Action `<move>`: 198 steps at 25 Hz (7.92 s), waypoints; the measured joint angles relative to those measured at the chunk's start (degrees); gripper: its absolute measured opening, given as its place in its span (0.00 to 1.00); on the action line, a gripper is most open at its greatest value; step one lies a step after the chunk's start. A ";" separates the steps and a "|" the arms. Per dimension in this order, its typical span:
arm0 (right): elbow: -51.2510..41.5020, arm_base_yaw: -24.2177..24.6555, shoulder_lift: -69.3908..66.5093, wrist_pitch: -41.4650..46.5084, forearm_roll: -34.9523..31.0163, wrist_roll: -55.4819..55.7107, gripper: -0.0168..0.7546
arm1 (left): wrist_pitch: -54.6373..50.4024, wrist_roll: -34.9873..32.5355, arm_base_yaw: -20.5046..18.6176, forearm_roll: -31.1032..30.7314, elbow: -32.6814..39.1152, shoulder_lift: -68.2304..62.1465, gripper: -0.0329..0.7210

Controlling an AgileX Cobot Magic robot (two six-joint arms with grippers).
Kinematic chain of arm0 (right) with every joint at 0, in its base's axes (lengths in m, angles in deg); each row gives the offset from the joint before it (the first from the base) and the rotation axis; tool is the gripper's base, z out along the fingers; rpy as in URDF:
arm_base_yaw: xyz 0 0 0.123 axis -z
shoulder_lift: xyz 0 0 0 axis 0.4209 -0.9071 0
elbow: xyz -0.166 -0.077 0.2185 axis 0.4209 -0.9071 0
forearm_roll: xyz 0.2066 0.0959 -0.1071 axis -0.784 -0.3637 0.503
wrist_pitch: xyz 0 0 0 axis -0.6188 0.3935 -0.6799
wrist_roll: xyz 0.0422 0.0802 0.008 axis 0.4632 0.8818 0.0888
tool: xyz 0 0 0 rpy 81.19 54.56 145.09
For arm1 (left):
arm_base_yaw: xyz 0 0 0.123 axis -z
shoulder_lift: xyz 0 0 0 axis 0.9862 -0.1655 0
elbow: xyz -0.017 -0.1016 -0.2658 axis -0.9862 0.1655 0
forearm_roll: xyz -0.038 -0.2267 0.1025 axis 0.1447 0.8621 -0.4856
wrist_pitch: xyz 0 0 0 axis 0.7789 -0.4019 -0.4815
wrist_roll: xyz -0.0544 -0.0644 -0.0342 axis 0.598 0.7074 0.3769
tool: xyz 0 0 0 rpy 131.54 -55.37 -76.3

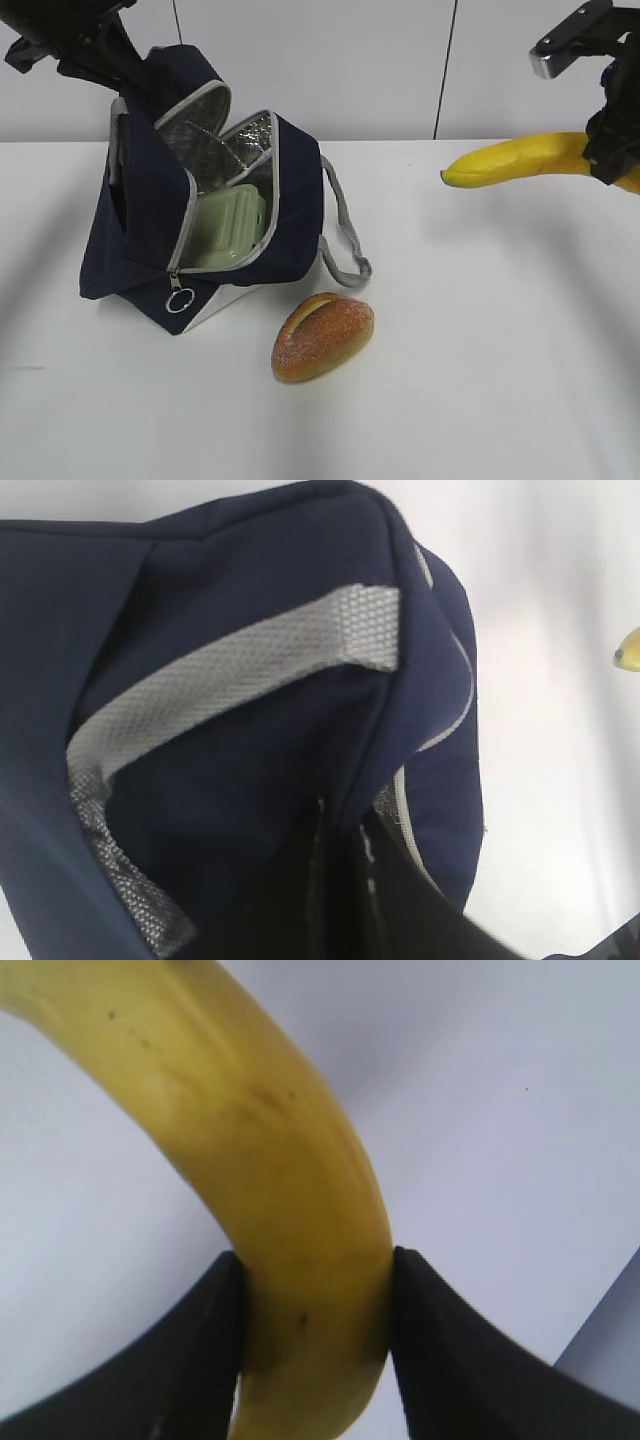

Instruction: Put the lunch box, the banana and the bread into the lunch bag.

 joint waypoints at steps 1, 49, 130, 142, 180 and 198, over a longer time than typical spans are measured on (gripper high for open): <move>0.00 0.00 0.57 0.13 -0.87 0.04 0.48 | 0.00 0.00 0.00 0.11 0.00 0.00 0.02; 29.79 -26.16 -19.15 7.74 -4.24 7.24 0.48 | -0.13 -1.53 0.00 4.55 0.00 0.00 0.02; -30.95 -29.84 -0.13 -44.41 -40.24 66.13 0.79 | -0.13 -1.70 0.00 4.68 0.00 0.00 0.02; -30.95 -29.84 -6.30 -53.95 -44.30 66.24 0.73 | -0.13 -2.39 0.00 4.68 0.00 0.00 0.02; -10.73 -29.84 5.31 -36.83 -26.26 38.53 0.40 | -0.13 -2.61 0.00 4.72 0.00 0.00 0.02; 19.37 -29.84 -16.27 -22.61 -26.76 27.64 0.84 | -0.13 -2.65 0.00 4.51 0.00 0.00 0.02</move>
